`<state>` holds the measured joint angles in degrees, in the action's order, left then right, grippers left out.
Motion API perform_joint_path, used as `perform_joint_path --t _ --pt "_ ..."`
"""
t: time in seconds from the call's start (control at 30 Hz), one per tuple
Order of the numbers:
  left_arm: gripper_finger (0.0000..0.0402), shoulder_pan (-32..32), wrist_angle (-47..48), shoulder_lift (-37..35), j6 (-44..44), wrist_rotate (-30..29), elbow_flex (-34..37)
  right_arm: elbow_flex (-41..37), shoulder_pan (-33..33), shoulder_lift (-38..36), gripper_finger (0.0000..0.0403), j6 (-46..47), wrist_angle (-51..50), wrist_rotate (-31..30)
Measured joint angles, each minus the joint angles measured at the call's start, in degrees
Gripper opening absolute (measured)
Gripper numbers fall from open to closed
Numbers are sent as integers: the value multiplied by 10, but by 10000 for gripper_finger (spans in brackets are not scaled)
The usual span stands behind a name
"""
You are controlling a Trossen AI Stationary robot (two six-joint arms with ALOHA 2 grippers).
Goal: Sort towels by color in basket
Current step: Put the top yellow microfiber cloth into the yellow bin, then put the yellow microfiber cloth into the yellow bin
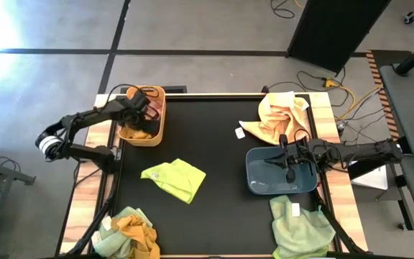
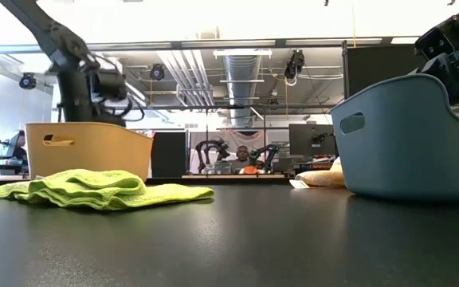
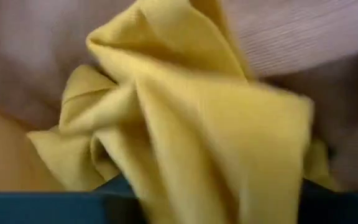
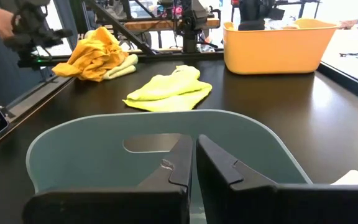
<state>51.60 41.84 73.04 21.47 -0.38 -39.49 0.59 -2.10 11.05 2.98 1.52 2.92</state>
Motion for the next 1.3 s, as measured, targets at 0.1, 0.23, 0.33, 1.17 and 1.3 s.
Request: perform_joint_path --t 0.1,0.23,0.33,1.17,1.3 --pt "176 -6 58 -19 -10 0 -55 0 0 0 13 0 0 0" --pt "208 -26 138 -47 -17 1 -133 0 0 0 13 0 0 0" --pt "222 -59 174 -73 -10 0 -180 0 0 0 13 0 0 0" --pt "222 -1126 1 50 487 -261 -215 0 0 0 13 0 0 0" --pt "213 -1145 38 137 505 -212 -266 0 0 0 13 0 0 0"
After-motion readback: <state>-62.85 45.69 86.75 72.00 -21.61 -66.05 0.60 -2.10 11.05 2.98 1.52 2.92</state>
